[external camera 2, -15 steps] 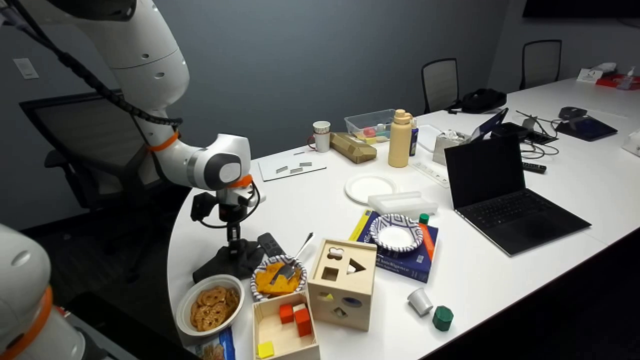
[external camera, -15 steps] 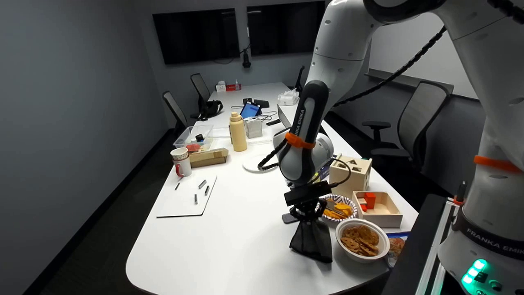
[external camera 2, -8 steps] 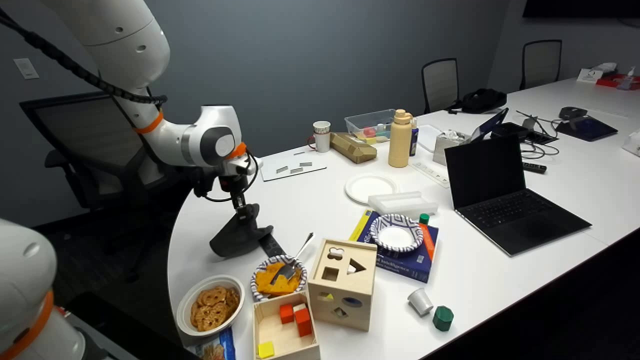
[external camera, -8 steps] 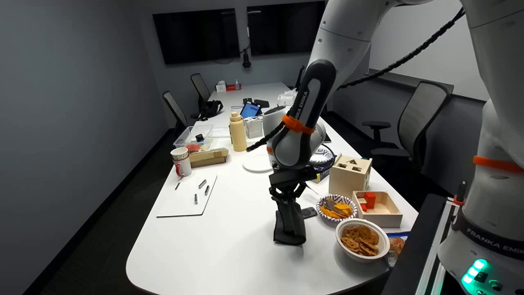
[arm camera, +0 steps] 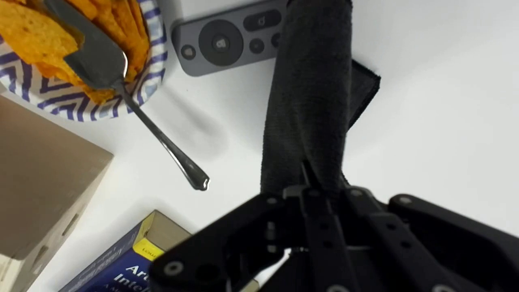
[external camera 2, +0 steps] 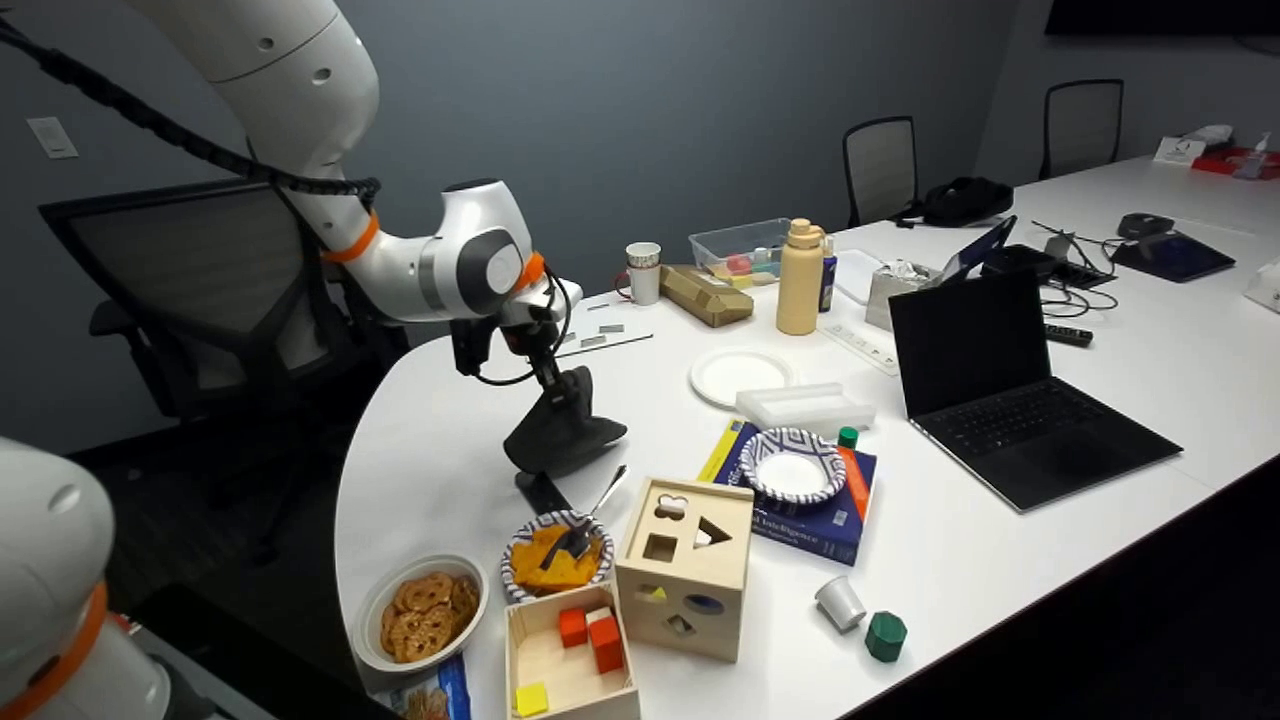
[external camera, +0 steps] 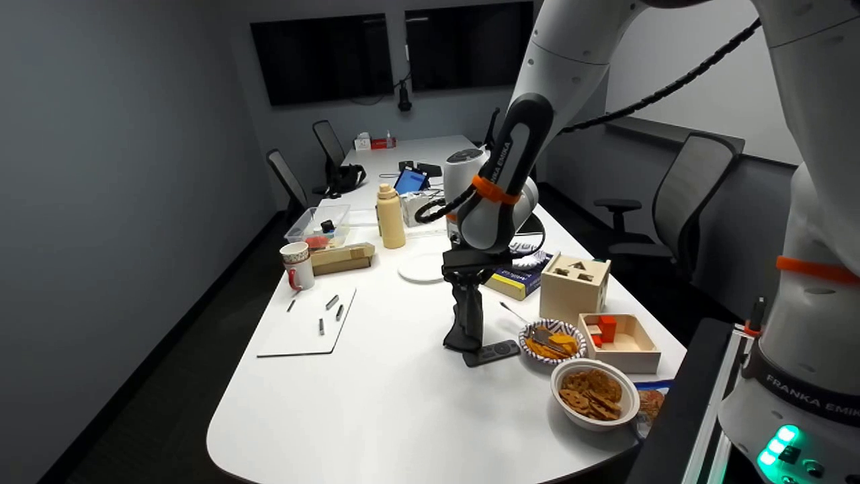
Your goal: Wipe the table with the black cloth
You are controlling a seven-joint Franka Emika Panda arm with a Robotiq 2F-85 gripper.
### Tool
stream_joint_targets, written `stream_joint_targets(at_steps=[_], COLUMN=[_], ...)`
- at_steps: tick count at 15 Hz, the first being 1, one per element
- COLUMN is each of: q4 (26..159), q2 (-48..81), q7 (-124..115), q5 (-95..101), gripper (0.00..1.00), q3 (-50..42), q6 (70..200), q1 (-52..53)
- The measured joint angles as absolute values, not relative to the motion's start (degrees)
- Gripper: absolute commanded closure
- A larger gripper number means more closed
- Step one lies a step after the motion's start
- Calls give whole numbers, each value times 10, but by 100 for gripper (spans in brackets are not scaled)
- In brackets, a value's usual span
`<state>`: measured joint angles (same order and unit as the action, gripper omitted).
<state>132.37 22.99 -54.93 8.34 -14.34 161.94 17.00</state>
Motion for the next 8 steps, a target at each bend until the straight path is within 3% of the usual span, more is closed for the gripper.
stream_joint_targets(at_steps=[8], q4=[1189], q2=[376], q7=[-532], q5=[67], gripper=[99], q3=[-131], q6=[1567], q1=[131])
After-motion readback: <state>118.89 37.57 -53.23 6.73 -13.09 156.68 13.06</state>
